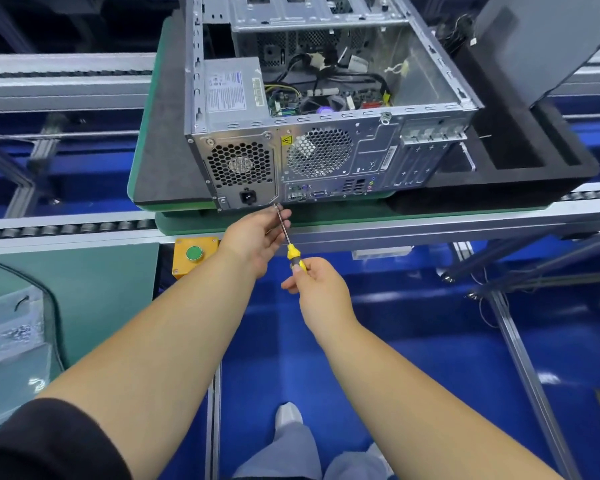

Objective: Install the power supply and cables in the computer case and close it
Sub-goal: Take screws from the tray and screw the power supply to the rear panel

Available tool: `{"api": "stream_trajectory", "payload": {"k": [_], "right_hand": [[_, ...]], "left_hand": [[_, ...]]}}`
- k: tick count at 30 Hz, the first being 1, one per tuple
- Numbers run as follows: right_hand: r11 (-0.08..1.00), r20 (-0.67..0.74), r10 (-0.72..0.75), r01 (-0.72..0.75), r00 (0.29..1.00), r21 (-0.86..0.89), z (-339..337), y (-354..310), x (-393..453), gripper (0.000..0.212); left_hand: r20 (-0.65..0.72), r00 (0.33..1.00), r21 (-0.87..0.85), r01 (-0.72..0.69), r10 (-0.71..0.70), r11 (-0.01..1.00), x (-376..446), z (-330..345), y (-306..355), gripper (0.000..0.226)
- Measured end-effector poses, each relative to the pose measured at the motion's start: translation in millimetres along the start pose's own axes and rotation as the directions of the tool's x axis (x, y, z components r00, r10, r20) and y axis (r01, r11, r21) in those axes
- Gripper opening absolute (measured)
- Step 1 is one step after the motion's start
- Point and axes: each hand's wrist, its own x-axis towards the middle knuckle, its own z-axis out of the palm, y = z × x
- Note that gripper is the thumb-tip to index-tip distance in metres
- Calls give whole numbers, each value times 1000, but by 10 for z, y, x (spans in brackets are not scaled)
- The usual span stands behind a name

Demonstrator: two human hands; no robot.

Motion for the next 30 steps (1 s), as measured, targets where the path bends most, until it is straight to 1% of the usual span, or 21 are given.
{"api": "stream_trajectory", "payload": {"k": [4,14,20,27,30], "right_hand": [[1000,22,14,-14,1000,4,24,-4,32,18],[998,62,53,-55,997,32,3,-116,26,15],[987,120,84,-99,989,123,46,-157,10,20],[975,140,110,-134,984,179,87,-186,39,14],[951,153,160,-194,975,240,110,-193,55,11]], "left_hand": [[-31,999,27,16,-15,1000,34,18,34,12],[-40,997,61,71,-69,996,32,21,138,15],[-42,994,99,104,-100,990,28,15,188,13],[-40,993,104,112,-108,988,60,-12,179,9],[-31,993,96,118,-115,988,59,-16,186,9]]}}
